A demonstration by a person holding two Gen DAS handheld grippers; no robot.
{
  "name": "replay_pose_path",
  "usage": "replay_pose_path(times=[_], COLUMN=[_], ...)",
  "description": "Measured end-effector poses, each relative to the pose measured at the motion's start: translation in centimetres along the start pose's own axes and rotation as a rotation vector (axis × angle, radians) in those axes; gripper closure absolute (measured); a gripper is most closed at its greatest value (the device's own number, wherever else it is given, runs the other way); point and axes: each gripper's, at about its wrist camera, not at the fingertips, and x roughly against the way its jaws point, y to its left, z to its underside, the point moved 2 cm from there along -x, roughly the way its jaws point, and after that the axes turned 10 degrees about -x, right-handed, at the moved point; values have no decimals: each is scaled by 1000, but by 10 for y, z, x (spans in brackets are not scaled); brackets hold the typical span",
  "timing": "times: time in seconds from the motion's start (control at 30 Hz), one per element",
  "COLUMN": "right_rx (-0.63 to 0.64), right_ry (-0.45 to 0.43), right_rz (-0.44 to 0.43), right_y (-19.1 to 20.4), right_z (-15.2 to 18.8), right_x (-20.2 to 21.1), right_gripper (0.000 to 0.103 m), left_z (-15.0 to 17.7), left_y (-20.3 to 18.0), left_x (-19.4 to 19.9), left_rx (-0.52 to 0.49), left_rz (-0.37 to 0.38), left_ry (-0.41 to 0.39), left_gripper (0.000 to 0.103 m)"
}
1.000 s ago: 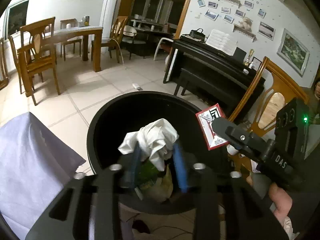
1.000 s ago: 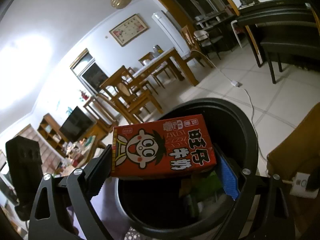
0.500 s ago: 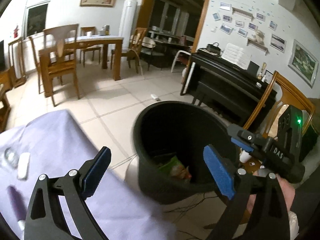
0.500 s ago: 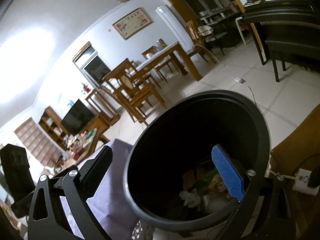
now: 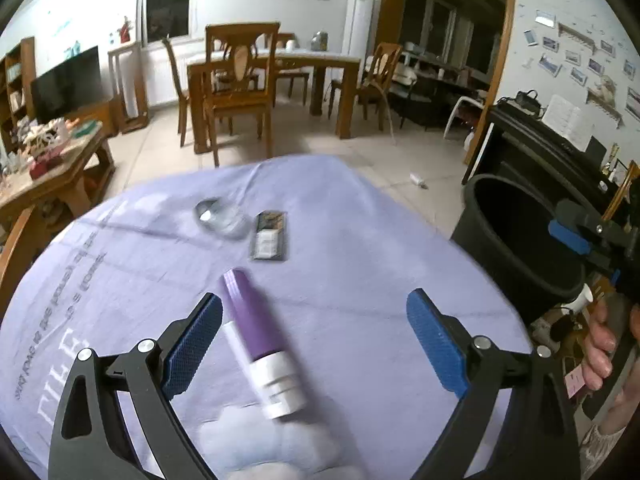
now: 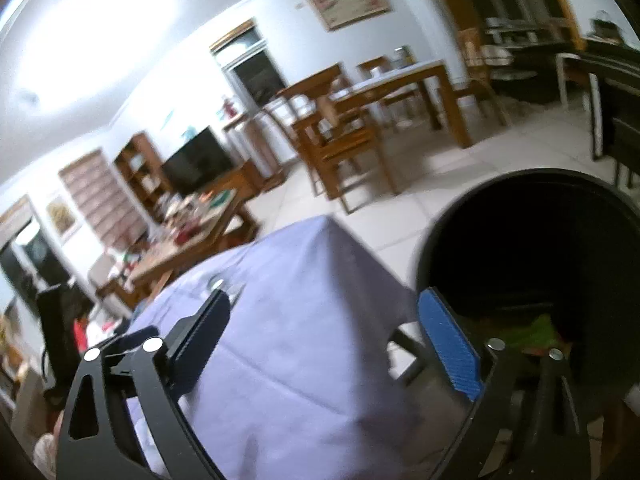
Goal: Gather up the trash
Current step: 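Grasp the purple tube with the left gripper while the right grasps the glass bottle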
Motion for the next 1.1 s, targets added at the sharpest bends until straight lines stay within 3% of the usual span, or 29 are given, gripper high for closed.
replay_pose_path(times=[0.2,0.27,0.33,0.53,0.6,0.73,0.93,0.97,1.0,1.1], right_rx=[113,144,188,299,347,429,555,565,570,570], right_ry=[103,132,158,233,257,306,353,362,375,415], right_rz=[-23,-28,-30,-16,-10,0,55,70,83,93], right_y=[68,86,104,138,157,192,214,215,214,210], right_z=[14,16,19,22,24,28,43,46,48,55], right_x=[-52,-70,-89,-145,-170,-222,-278,-285,-291,-302], right_gripper=[21,21,21,21,21,21,21,25,40,61], left_z=[5,11,19,28,31,35,32,32,31,31], left_y=[24,32,39,60,67,80,87,87,87,88], left_x=[-21,-28,-34,-24,-21,-17,-13,-13,-12,-12], left_rx=[-11,1,25,83,90,138,145,143,140,143], left_rz=[8,37,77,138,125,138,97,94,91,89], left_ry=[87,111,125,90,90,76,75,75,74,77], left_gripper=[31,48,58,61,67,68,68,68,68,68])
